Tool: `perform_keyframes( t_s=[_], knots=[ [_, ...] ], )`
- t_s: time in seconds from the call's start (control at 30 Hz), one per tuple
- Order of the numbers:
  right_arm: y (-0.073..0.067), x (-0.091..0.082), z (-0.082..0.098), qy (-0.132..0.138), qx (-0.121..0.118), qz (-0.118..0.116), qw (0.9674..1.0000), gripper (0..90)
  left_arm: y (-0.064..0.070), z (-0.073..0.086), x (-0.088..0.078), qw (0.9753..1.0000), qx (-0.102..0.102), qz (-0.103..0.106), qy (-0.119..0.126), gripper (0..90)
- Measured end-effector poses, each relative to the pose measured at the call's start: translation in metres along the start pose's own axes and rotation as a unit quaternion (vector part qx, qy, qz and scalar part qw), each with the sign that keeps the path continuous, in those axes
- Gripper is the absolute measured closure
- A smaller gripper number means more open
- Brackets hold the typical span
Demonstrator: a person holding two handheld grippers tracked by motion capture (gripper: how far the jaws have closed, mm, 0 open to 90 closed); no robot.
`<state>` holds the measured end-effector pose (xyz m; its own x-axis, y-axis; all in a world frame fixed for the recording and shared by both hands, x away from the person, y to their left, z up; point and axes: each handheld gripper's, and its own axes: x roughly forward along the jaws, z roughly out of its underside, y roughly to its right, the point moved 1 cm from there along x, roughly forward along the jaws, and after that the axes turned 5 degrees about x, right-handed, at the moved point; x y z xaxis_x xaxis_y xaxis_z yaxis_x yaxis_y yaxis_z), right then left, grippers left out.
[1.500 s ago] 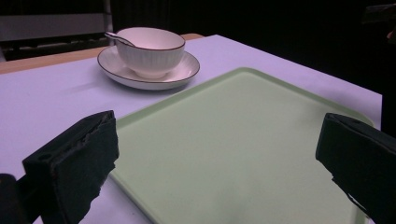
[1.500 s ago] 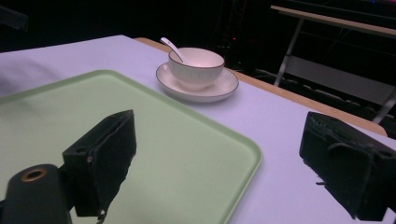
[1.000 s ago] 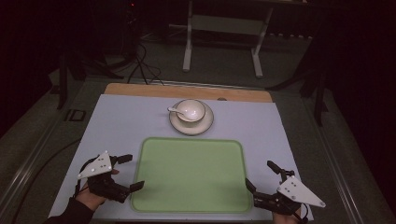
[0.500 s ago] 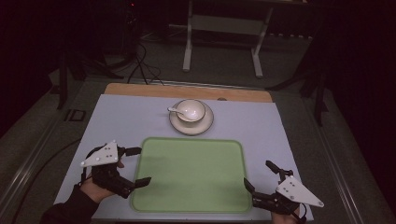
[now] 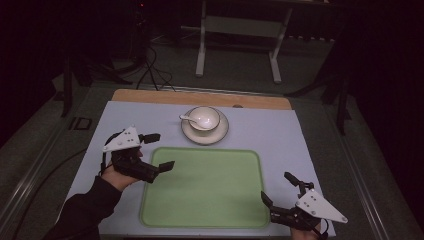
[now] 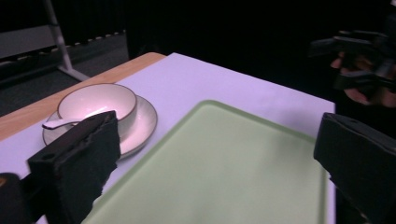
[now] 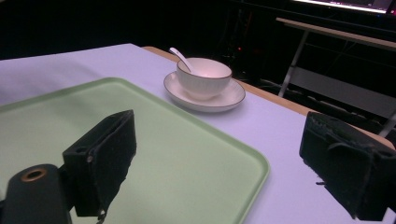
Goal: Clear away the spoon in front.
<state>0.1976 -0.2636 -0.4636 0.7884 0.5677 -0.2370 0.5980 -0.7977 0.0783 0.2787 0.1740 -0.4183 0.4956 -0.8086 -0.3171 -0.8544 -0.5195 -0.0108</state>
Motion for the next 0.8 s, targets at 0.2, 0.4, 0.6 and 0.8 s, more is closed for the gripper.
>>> perform_keyframes(
  t_s=[0.2, 0.4, 0.6, 0.8],
  knots=[
    [0.000, 0.000, 0.000, 0.000, 0.000, -0.001, 1.0000, 10.9, -0.011, -0.003, 0.016, 0.9997, -0.005, -0.023, -0.009, 4.3],
    [-0.001, 0.000, 0.000, 0.001, -0.001, -0.001, 1.0000, 10.9, -0.025, -0.004, 0.032, 0.9979, -0.034, -0.055, 0.004, 8.9],
    [0.000, -0.001, 0.000, 0.002, 0.001, -0.003, 1.0000, 10.9, -0.041, 0.002, 0.050, 0.9929, -0.082, -0.083, 0.023, 13.9],
    [0.000, 0.000, 0.000, 0.003, 0.002, -0.004, 1.0000, 10.9, -0.058, 0.010, 0.062, 0.9833, -0.134, -0.114, 0.047, 16.7]
  ],
)
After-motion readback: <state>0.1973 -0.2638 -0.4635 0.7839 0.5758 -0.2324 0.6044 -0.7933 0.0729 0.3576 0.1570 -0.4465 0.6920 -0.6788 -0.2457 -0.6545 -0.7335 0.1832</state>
